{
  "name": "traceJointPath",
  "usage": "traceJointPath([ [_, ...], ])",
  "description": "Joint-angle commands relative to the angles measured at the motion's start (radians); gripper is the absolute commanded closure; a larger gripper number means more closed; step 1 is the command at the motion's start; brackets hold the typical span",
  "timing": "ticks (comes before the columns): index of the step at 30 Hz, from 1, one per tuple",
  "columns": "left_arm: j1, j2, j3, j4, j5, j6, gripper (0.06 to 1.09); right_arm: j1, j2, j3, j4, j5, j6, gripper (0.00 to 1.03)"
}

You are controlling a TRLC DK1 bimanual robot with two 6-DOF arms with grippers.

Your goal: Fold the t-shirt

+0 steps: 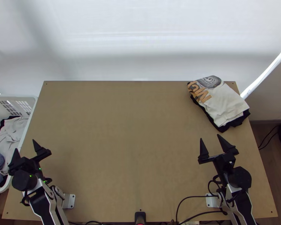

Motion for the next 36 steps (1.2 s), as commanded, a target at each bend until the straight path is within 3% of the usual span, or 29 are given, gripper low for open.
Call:
traceJointPath([
  [1, 0.007, 0.006, 0.116, -0.076, 0.016, 0.03, 0.1, 0.011, 0.002, -0.006, -0.016, 0.012, 0.007, 0.05],
  [9, 0.008, 0.289, 0.385, -0.314, 0.016, -0.045, 0.1, 0.011, 0.002, -0.006, -0.016, 0.012, 0.007, 0.05],
  [19, 0.223, 0.987, 0.739, -0.34, 0.014, -0.059, 0.1, 0.011, 0.002, -0.006, -0.016, 0.012, 0.007, 0.05],
  [27, 0.39, 1.523, 1.052, -0.334, 0.014, 0.139, 0.1, 0.011, 0.002, -0.005, -0.016, 0.012, 0.007, 0.05],
  [36, 0.519, 1.895, 1.354, -0.38, -0.043, 0.266, 0.1, 0.011, 0.002, -0.006, -0.016, 0.012, 0.007, 0.05],
])
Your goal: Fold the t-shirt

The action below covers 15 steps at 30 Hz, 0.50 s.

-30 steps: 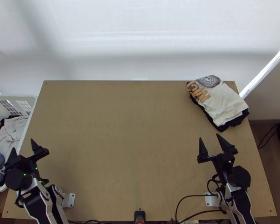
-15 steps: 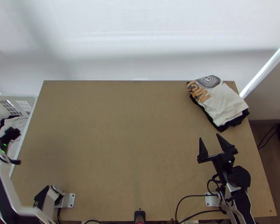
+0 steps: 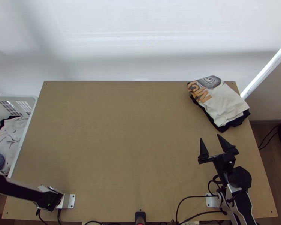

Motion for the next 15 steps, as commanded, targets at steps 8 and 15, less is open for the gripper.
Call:
traceJointPath([
  [8, 0.072, 0.323, 0.234, -0.078, -0.104, 0.115, 0.11, 0.011, 0.002, -0.005, -0.016, 0.011, 0.007, 0.05],
  [15, 0.09, 0.514, 0.38, -0.081, -0.158, 0.109, 0.11, 0.011, 0.002, -0.005, -0.016, 0.011, 0.007, 0.05],
])
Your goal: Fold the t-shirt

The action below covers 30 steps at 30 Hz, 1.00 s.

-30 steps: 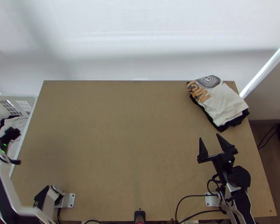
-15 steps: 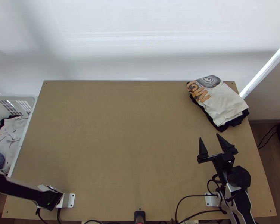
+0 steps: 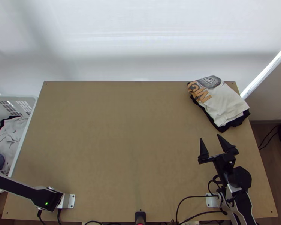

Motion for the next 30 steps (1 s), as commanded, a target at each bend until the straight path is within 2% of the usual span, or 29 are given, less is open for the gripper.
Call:
traceJointPath([
  [1, 0.009, 0.091, 0.082, -0.014, -0.031, 0.014, 0.11, 0.011, 0.004, -0.005, -0.016, 0.011, 0.007, 0.05],
  [5, 0.012, 0.168, 0.148, -0.02, -0.051, 0.019, 0.12, 0.011, 0.002, -0.006, -0.016, 0.011, 0.007, 0.05],
  [6, 0.01, 0.185, 0.16, -0.02, -0.063, 0.022, 0.2, 0.011, 0.002, -0.006, -0.016, 0.011, 0.007, 0.05],
  [7, 0.012, 0.197, 0.171, -0.02, -0.066, 0.024, 0.33, 0.011, 0.002, -0.006, -0.016, 0.011, 0.007, 0.05],
  [8, 0.012, 0.209, 0.182, -0.015, -0.065, 0.028, 0.51, 0.011, 0.002, -0.006, -0.016, 0.011, 0.007, 0.05],
  [10, 0.01, 0.237, 0.214, -0.014, -0.066, 0.03, 0.93, 0.011, 0.002, -0.006, -0.016, 0.011, 0.007, 0.05],
  [11, 0.01, 0.248, 0.229, -0.018, -0.066, 0.031, 1.05, 0.011, 0.002, -0.006, -0.016, 0.011, 0.007, 0.05],
  [14, 0.012, 0.245, 0.245, -0.021, -0.051, 0.034, 1.05, 0.011, 0.002, -0.006, -0.016, 0.011, 0.007, 0.05],
  [18, 0.013, 0.199, 0.297, -0.066, 0.007, -0.024, 1.05, 0.011, 0.002, -0.006, -0.016, 0.011, 0.007, 0.05],
  [22, -0.001, 0.062, 0.314, -0.166, 0.122, -0.099, 1.05, 0.011, 0.002, -0.006, -0.016, 0.011, 0.007, 0.05],
  [30, -0.134, -0.243, 0.314, -0.354, 0.253, -0.176, 1.05, 0.011, 0.002, -0.006, -0.016, 0.011, 0.007, 0.05],
])
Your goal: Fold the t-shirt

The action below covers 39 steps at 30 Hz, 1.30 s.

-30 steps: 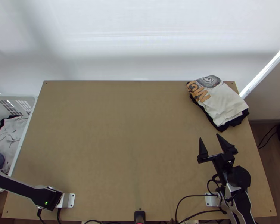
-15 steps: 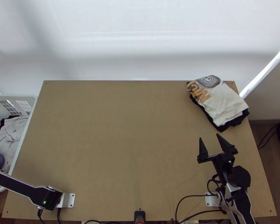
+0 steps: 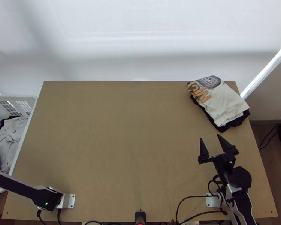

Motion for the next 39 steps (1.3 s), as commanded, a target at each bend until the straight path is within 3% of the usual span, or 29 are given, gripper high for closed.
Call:
traceJointPath([
  [1, -0.095, -0.169, 0.031, -0.075, 0.055, -0.048, 1.05, 0.011, 0.002, -0.006, -0.016, 0.011, 0.007, 0.05],
  [6, -0.253, -0.33, -0.006, -0.167, 0.078, -0.091, 1.05, 0.011, 0.002, -0.006, -0.016, 0.011, 0.007, 0.05],
  [14, -0.598, -0.589, -0.24, -0.133, 0.058, -0.185, 1.05, 0.011, 0.002, -0.006, -0.016, 0.011, 0.007, 0.05],
  [21, -0.994, -0.78, -0.467, -0.066, -0.074, -0.293, 1.05, 0.011, 0.002, -0.005, -0.016, 0.011, 0.007, 0.05],
  [30, -1.591, -0.858, -0.702, 0.046, -0.361, -0.441, 1.05, 0.011, 0.002, -0.006, -0.016, 0.011, 0.007, 0.05],
  [39, -1.931, -0.72, -0.766, 0.248, -0.442, -0.567, 1.05, 0.011, 0.002, -0.005, -0.016, 0.011, 0.007, 0.05],
])
